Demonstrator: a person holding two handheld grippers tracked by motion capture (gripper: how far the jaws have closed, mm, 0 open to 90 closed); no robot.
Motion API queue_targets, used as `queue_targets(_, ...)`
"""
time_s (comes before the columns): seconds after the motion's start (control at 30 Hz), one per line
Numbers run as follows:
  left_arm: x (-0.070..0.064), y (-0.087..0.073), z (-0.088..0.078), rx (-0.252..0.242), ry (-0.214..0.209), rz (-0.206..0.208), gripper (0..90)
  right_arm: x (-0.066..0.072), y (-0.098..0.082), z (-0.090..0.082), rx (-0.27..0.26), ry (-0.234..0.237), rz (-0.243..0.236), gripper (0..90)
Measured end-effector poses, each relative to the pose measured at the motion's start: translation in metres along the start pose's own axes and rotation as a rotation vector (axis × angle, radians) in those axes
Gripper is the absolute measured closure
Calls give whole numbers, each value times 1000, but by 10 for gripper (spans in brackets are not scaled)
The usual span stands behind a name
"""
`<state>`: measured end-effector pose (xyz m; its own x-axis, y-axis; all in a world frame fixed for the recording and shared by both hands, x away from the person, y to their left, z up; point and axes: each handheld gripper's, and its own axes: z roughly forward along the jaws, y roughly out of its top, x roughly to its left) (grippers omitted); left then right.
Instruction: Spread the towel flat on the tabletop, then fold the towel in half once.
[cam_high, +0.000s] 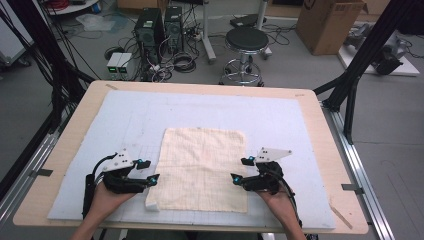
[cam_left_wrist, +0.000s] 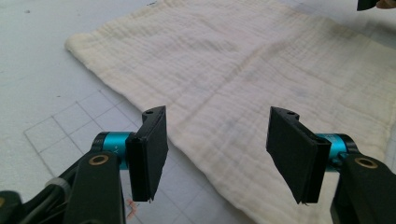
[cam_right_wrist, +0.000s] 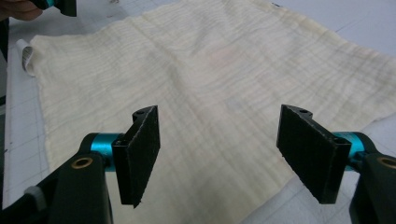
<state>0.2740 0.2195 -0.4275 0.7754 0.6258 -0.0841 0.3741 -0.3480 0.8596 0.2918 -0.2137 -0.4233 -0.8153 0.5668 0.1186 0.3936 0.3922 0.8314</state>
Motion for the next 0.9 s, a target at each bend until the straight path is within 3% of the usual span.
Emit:
queue_targets(0.37,-2,1,-1,-1,-9,12,385,4,0,5,39,3,-14,285)
queue_targets(0.63,-2,1,-1,8,-6,20,387,5,0,6,40,1,-24,283)
queue_targets(0.9,1,3,0,17,-2,3,394,-1,0,7,56,-2,-15,283)
